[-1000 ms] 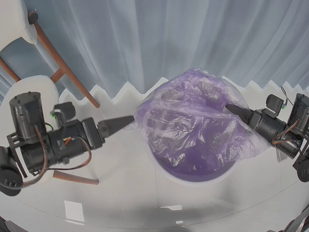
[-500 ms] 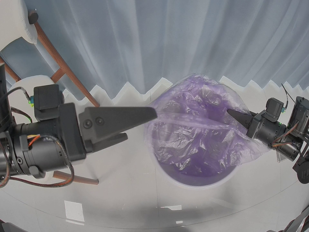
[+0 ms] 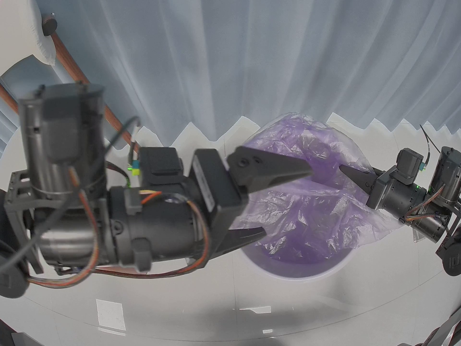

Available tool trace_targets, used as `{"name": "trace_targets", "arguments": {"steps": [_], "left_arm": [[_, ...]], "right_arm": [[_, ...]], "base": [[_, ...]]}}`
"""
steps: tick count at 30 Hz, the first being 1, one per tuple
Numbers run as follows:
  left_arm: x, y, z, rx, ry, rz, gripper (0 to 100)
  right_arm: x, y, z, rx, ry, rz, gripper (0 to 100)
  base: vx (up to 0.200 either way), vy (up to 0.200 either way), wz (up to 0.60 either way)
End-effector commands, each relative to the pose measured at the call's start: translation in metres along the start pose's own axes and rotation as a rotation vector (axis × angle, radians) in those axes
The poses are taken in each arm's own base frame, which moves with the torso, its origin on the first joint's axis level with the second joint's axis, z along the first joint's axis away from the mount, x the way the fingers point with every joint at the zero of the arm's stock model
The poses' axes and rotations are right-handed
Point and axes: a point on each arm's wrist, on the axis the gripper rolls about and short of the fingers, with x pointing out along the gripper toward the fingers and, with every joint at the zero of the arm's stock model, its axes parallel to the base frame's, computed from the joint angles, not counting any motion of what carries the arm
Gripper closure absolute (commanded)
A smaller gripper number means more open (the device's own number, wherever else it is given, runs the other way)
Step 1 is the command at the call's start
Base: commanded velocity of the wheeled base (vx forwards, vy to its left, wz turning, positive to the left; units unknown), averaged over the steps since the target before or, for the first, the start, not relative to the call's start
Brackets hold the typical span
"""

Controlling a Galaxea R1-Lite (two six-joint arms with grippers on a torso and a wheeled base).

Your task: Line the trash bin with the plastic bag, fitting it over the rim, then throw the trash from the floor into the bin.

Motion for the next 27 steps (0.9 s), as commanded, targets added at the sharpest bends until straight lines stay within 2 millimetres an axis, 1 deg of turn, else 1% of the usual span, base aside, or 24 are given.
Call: {"name": "trace_targets", "arguments": {"steps": [1,3,5,9,12,16,17,20,27], "left_arm": [[0.043,0.028,0.007,-0.056,0.014,0.068,0],[0.049,0.028,0.016,-0.068,-0.02,0.039,0],[0.054,0.025,0.029,-0.076,-0.058,-0.003,0],[0.051,0.012,0.05,-0.131,-0.048,-0.076,0],[0.049,0.009,0.057,-0.192,0.005,-0.113,0],[0.058,0.015,0.054,-0.216,0.031,-0.094,0],[0.06,0.016,0.052,-0.219,0.038,-0.09,100],[0.061,0.017,0.048,-0.221,0.06,-0.081,100],[0.059,0.02,0.045,-0.241,0.085,-0.042,100]], "right_arm": [[0.001,0.0,-0.001,0.0,0.001,-0.004,100],[0.001,0.0,0.0,-0.002,-0.003,-0.004,100],[0.0,0.0,0.0,-0.002,-0.003,-0.004,100],[0.0,-0.001,0.0,-0.001,0.0,-0.007,100],[0.0,-0.001,-0.001,-0.002,0.001,-0.006,100],[0.001,-0.002,-0.001,0.0,0.002,-0.009,100],[0.001,-0.002,-0.001,0.0,0.003,-0.011,100],[0.002,-0.003,-0.002,-0.001,0.005,-0.013,100],[0.002,-0.002,0.003,-0.01,-0.038,-0.008,100]], "base": [[0.0,0.0,0.0],[0.0,0.0,0.0],[0.0,0.0,0.0],[0.0,0.0,0.0],[0.0,0.0,0.0],[0.0,0.0,0.0],[0.0,0.0,0.0],[0.0,0.0,0.0],[0.0,0.0,0.0]]}}
